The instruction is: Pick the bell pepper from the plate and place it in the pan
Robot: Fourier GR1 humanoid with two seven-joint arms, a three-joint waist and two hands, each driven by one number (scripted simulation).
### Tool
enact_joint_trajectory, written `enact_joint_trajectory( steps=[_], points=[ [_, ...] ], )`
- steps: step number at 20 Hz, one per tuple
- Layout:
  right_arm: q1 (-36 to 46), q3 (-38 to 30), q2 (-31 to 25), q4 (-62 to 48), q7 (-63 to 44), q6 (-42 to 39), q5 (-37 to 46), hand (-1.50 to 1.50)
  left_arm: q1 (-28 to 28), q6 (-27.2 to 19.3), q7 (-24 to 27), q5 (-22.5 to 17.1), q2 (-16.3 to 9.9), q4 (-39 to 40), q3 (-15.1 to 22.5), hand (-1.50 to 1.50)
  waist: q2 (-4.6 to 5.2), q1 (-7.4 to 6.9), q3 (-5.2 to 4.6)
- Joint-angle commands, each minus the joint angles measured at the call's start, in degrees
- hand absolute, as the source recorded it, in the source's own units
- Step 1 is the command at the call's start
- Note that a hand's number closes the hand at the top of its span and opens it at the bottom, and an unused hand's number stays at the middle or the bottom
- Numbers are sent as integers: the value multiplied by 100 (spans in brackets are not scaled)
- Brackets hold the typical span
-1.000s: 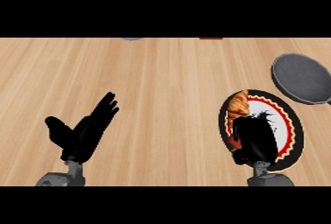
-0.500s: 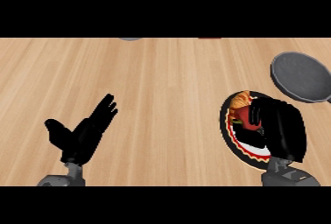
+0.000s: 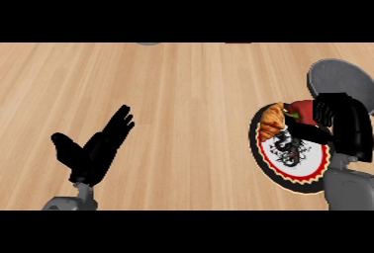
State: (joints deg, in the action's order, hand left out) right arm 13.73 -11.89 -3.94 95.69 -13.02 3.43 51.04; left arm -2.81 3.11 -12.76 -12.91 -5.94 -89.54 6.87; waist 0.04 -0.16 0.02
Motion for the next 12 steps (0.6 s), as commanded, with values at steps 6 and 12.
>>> enact_joint_trajectory(
  steps=[6, 12],
  points=[
    [1176, -909, -1056, -2895, 1311, 1363, 27, 150, -31, -157, 127, 301, 240, 10, 174, 0, 24, -62, 3],
    [2084, -1629, -1627, -4844, 2000, 2721, -75, 150, -177, 148, -76, -15, 40, 174, -68, 0, 80, -172, 12]
  ],
)
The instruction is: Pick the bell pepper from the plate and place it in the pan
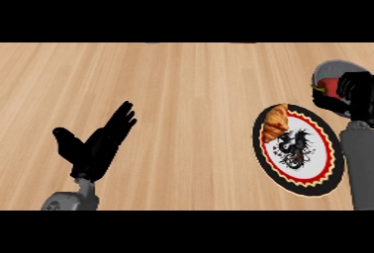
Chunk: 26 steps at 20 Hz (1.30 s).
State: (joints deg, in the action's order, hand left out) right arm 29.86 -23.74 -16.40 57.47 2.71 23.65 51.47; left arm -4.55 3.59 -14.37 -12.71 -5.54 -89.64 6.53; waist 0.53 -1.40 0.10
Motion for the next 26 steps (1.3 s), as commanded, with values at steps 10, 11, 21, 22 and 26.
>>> enact_joint_trajectory(
  steps=[10, 11, 21, 22, 26],
  points=[
    [1072, -1379, -1362, -3180, 1952, 1458, -926, 150, 4, 122, 19, 40, 18, -89, 78, 0, 107, -239, 28],
    [1067, -1492, -1497, -3227, 2108, 1332, -1071, 150, -133, 67, 44, 86, 100, 112, 94, 0, 131, -210, 34],
    [1294, -1083, -2156, -4661, 1167, 750, -341, -150, -320, 118, 28, 127, 189, 162, 221, 0, 232, -434, 37],
    [1351, -1130, -2049, -4721, 1135, 758, -399, -150, -515, 67, -132, 73, 124, 37, 99, 0, 208, -430, 43],
    [1357, -1494, -1933, -4668, 1751, 460, -852, -150, -378, 80, -60, 83, 210, 44, 190, 0, 183, -359, 61]
  ],
)
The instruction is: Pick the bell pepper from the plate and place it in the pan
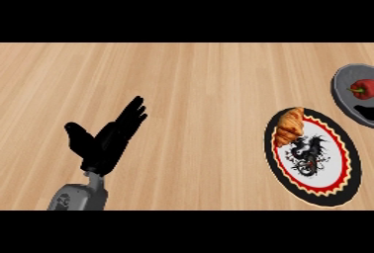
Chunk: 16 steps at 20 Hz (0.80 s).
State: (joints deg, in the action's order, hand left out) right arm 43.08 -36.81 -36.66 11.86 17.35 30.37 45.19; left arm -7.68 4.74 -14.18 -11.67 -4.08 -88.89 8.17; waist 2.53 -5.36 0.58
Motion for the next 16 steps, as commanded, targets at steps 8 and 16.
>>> enact_joint_trajectory(
  steps=[8, 16],
  points=[
    [218, -1371, -113, 43, 1251, -1294, -1577, -150, 151, 27, 42, -20, -19, 7, -34, 0, -50, 132, 15],
    [-497, -1648, -707, -342, 1640, -3272, -1958, -150, 190, -98, -95, -31, -29, -56, -137, 0, -88, 259, 5]
  ],
)
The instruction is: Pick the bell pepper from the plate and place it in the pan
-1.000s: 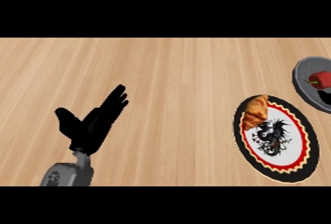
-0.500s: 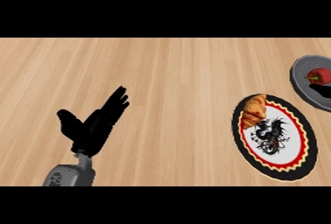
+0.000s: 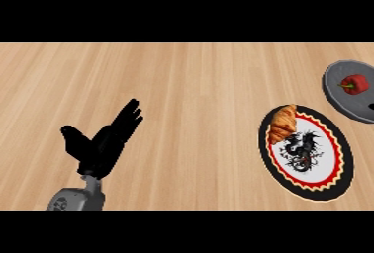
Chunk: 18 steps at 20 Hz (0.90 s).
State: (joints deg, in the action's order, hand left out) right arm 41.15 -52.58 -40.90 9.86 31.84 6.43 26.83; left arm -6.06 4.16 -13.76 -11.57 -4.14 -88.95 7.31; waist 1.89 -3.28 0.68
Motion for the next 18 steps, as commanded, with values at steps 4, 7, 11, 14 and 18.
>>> enact_joint_trajectory(
  steps=[4, 7, 11, 14, 18],
  points=[
    [-603, -121, -375, -140, 606, -1509, -215, -150, 90, -31, 8, -8, 99, -93, 65, 0, -24, 47, 0],
    [-906, -60, -377, -179, 891, -2029, -199, -150, -141, -129, -96, 34, -18, -38, -122, 0, -39, 99, -5],
    [-1115, -163, -493, -132, 1082, -2287, -331, -150, 92, 117, 223, -48, -37, 191, -125, 0, -41, 87, -9],
    [-1168, -104, -703, -127, 1050, -2663, -306, -150, -71, 43, -107, -48, -73, 50, -122, 0, -50, 74, -5],
    [-1413, -65, -818, -94, 1224, -2925, -309, -150, 0, -28, -184, -37, 42, -118, -20, 0, -78, 88, -7]
  ],
)
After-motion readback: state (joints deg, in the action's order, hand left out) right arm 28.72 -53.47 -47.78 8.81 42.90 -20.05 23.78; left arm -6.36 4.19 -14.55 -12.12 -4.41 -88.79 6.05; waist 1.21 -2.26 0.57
